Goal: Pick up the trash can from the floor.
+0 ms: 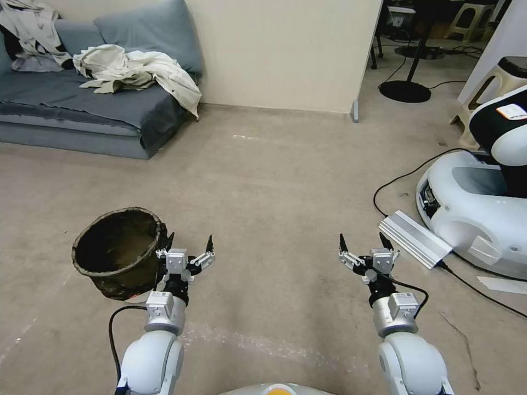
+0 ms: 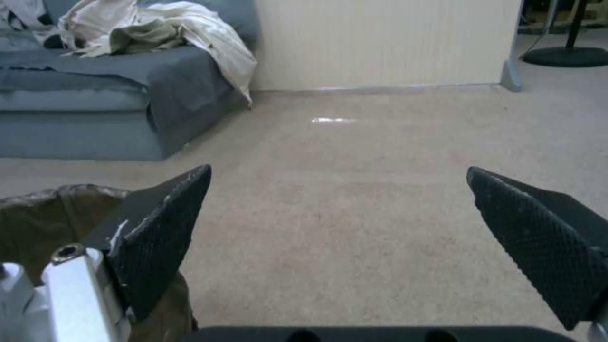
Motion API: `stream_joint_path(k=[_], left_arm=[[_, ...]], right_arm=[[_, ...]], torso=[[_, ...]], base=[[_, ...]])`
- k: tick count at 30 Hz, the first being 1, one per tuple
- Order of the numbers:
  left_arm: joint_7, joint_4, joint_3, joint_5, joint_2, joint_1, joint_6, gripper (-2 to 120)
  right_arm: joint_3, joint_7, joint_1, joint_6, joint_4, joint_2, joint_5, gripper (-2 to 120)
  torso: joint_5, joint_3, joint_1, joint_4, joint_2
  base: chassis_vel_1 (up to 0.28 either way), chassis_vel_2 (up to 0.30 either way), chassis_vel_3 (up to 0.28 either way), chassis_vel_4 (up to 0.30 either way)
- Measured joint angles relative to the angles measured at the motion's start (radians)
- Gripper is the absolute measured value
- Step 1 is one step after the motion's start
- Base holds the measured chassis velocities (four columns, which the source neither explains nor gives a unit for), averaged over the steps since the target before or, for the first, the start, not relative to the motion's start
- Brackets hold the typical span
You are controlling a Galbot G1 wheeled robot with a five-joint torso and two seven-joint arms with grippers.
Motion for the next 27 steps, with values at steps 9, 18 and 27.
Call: stream_joint_path(k=[9,18,27], left_arm=[[0.0,0.0,0.0,0.0,0.0,0.0,0.0,100],[0.0,0.0,0.0,0.0,0.0,0.0,0.0,100],[-0.003,-0.121,0.022,-0.106,-0.013,0.011,0.118,100]], right_arm=[[0.0,0.0,0.0,0.0,0.0,0.0,0.0,100],[0.0,0.0,0.0,0.0,0.0,0.0,0.0,100],[0.063,-0.014,-0.039,-0.097,0.155,-0.027,0.078,100]], torso=[[0.0,0.0,0.0,0.0,0.0],[0.0,0.0,0.0,0.0,0.0],[0.0002,0.0,0.0,-0.0001,0.0]], base=[[0.0,0.0,0.0,0.0],[0.0,0.0,0.0,0.0],[0.0,0.0,0.0,0.0]])
